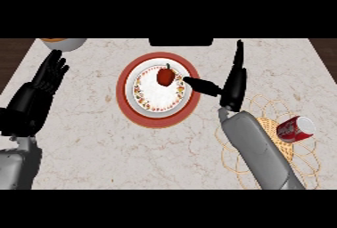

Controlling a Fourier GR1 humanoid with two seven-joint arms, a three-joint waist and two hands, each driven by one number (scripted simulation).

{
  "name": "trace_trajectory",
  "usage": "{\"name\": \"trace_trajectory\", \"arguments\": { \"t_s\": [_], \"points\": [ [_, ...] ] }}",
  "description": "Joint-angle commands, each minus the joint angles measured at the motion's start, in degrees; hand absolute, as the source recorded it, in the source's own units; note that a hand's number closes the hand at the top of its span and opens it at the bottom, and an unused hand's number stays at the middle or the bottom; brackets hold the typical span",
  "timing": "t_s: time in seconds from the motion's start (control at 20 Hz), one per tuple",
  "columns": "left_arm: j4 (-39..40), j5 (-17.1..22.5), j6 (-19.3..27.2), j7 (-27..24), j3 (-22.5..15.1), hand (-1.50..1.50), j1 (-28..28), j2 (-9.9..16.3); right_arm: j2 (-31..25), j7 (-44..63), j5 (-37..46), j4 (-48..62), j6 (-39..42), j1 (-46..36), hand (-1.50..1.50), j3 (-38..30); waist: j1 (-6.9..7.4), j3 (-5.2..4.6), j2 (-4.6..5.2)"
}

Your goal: Pick the bell pepper from the placemat and place it in the plate

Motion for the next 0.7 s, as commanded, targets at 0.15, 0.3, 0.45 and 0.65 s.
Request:
{"name": "trace_trajectory", "arguments": {
  "t_s": [0.15,0.3,0.45,0.65],
  "points": [
    [1.8,0.2,0.2,0.1,1.5,0.00,-1.6,-0.5,-8.9,2.9,1.9,-22.7,4.8,19.0,-1.50,3.2,-0.84,-0.02,-0.06],
    [2.0,-0.8,-0.7,-2.1,0.6,0.00,-0.9,-1.6,-8.7,5.3,4.0,-26.0,6.4,21.2,-1.50,1.5,0.01,-0.01,0.14],
    [1.5,0.8,-1.9,0.1,2.6,0.00,-1.2,0.2,-14.5,6.6,2.3,-35.8,10.1,27.9,-1.50,0.5,-0.43,-0.03,0.01],
    [2.6,-1.3,-1.9,-1.8,2.0,0.00,-1.1,-1.0,-12.1,5.4,7.3,-33.7,9.5,27.9,-1.50,-1.6,0.12,-0.02,0.18]
  ]
}}
